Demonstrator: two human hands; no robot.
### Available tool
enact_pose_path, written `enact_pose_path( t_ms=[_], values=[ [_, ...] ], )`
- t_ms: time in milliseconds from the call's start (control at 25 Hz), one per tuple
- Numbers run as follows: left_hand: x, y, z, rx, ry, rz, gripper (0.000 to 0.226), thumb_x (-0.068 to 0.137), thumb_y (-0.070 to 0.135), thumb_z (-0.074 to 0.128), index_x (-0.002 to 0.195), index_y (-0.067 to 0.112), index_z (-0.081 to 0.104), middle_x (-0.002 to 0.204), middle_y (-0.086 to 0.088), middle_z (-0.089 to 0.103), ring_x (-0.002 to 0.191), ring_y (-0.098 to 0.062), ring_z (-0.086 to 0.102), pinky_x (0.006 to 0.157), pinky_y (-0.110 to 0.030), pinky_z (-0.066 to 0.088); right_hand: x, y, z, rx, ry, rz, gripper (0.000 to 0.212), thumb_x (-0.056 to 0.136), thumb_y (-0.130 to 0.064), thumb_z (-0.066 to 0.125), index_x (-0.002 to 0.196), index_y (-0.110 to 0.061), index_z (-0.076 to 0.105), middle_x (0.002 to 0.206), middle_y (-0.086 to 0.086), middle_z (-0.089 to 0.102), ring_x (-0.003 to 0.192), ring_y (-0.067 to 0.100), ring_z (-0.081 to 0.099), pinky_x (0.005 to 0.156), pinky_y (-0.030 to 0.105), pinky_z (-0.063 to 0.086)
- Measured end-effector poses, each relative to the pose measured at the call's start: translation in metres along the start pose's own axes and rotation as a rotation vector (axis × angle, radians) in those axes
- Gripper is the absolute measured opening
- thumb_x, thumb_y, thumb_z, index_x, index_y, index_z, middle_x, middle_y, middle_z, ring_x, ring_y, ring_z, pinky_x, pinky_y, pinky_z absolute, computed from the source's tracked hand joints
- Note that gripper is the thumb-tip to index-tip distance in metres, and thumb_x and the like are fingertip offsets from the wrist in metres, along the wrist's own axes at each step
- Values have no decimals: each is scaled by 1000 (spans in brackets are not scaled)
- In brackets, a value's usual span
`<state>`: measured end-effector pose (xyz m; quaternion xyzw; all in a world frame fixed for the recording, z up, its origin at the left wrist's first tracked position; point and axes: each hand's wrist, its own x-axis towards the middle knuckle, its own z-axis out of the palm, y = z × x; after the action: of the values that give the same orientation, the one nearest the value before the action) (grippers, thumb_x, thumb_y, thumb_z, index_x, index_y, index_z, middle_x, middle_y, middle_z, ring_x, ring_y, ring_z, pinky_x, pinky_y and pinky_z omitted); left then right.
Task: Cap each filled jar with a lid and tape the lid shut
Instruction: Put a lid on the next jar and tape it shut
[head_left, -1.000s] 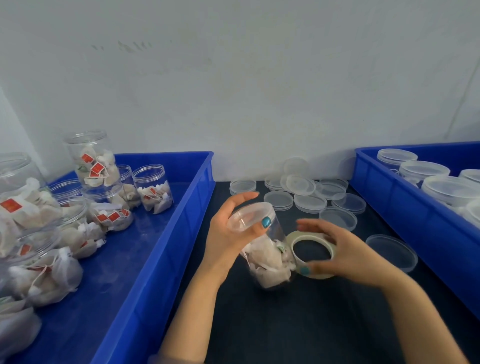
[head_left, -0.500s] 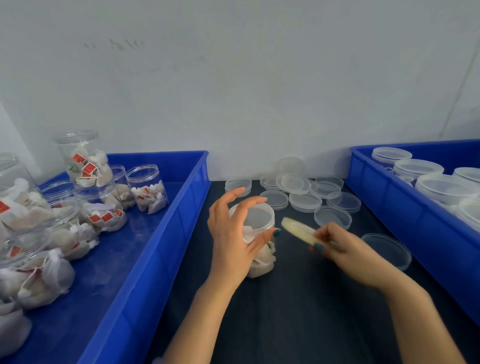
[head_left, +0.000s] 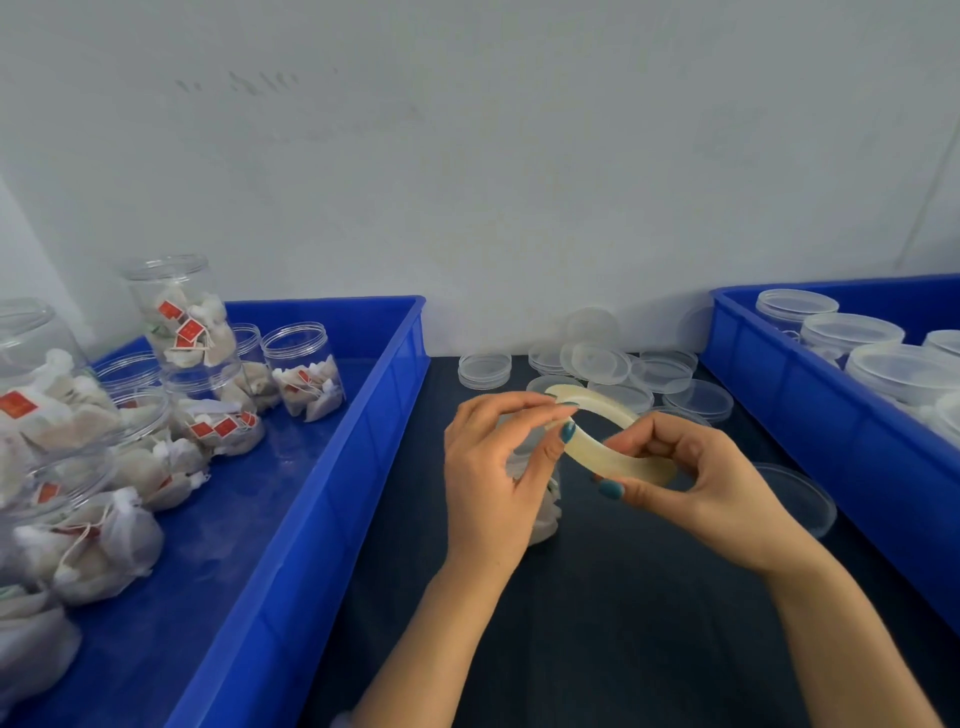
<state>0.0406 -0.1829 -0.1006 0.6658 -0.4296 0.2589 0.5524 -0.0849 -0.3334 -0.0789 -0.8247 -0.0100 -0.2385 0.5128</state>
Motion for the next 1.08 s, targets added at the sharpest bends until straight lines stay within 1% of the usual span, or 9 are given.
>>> enact_pose_path(
  t_ms=[160, 320, 400, 480, 560, 680, 760, 880, 1080],
  values=[
    [1, 7, -2, -114, 115, -105, 22, 85, 34, 71, 101, 21, 76, 104, 8, 69, 104, -11, 63, 90, -24, 51, 1, -3, 5, -32, 27, -33, 27, 72, -28, 81, 94, -18, 69, 92, -4, 74, 83, 10, 68, 73, 16, 51],
    [0, 8, -2, -114, 147, -108, 10, 85, 27, 71, 94, 23, 74, 96, 8, 69, 96, -13, 65, 84, -29, 54, 2, 2, 7, -78, 65, -38, 28, 72, -39, 80, 94, -25, 69, 95, -7, 74, 91, 11, 66, 79, 22, 50],
    [-2, 7, -1, -50, 146, -113, 9, 87, 26, 70, 92, 19, 73, 95, 11, 66, 93, -12, 64, 81, -36, 55, 3, 7, 12, -274, 152, -71, 25, 74, -39, 80, 95, -32, 68, 95, -17, 70, 103, 2, 56, 89, 23, 41],
    [-2, 7, 0, 50, 139, -71, 17, 90, 31, 66, 90, 15, 70, 93, 15, 61, 88, -13, 62, 75, -42, 54, 5, 12, 18, -527, 299, -170, 24, 78, -30, 82, 96, -30, 67, 89, -23, 66, 103, -8, 47, 96, 27, 30],
    [-4, 10, 3, 121, 134, -20, 21, 93, 32, 59, 89, 13, 68, 90, 14, 60, 83, -11, 59, 70, -39, 52, 6, 16, 21, -801, 413, -254, 17, 85, -38, 73, 94, -25, 65, 85, -22, 63, 89, -2, 52, 94, 33, 26],
    [-6, 15, 6, 187, 140, 16, 22, 95, 30, 56, 89, 12, 65, 87, 11, 62, 81, 1, 48, 68, -30, 47, 6, 23, 21, -1094, 460, -182, 46, 93, -62, 42, 81, -23, 62, 76, -10, 64, 76, 17, 56, 87, 40, 28],
    [-4, 18, 3, 184, 146, -5, 17, 95, 25, 61, 89, 10, 63, 85, 13, 57, 77, -3, 49, 66, -32, 49, 5, 24, 23, -1110, 519, -134, 61, 96, -69, 28, 73, -22, 59, 67, -8, 58, 70, 17, 52, 83, 38, 26],
    [-6, 20, -7, 179, 132, -36, 17, 96, 24, 60, 88, 9, 62, 83, 12, 57, 70, -11, 51, 64, -35, 49, 8, 22, 23, -1037, 667, -90, 70, 95, -72, 21, 68, -19, 58, 59, -10, 45, 59, 15, 42, 78, 37, 25],
    [-20, 21, -33, 9, 164, -307, 23, 97, 46, 46, 84, 29, 54, 72, 14, 58, 58, -5, 49, 56, -17, 38, 9, 29, 17, -1084, 739, -132, 70, 94, -71, 26, 65, -16, 58, 57, -5, 51, 61, 22, 50, 78, 40, 28]
  ],
)
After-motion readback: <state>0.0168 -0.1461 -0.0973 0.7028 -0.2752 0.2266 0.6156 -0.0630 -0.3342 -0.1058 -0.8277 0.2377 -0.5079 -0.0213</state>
